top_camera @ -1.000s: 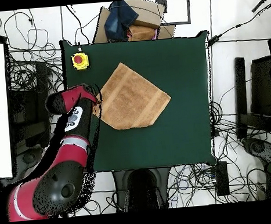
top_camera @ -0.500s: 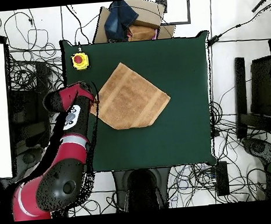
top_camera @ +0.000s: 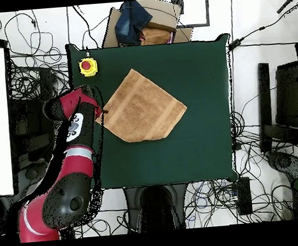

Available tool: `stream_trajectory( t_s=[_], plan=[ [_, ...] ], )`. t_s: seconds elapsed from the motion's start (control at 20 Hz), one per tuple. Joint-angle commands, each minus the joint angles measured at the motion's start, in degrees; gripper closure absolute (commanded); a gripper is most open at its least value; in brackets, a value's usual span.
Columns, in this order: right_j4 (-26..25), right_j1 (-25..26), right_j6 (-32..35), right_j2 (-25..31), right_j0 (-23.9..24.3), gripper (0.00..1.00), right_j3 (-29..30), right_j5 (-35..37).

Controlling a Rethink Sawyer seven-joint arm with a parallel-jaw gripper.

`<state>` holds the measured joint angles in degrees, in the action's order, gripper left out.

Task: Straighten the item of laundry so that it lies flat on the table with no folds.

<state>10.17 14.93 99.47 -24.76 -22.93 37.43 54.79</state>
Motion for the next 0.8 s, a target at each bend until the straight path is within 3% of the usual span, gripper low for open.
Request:
stream_trajectory(
  t_s=[0.05, 0.45, 0.8],
  plan=[
    [4.1, 7.7, 21.6, 4.8, -3.7, 0.00, -5.1, -3.1],
    [3.9, 7.1, 21.9, 4.7, -4.2, 0.00, -3.5, -3.5],
    [3.7, 1.8, 19.9, 6.6, -4.8, 0.00, 3.5, -3.6]
  ],
)
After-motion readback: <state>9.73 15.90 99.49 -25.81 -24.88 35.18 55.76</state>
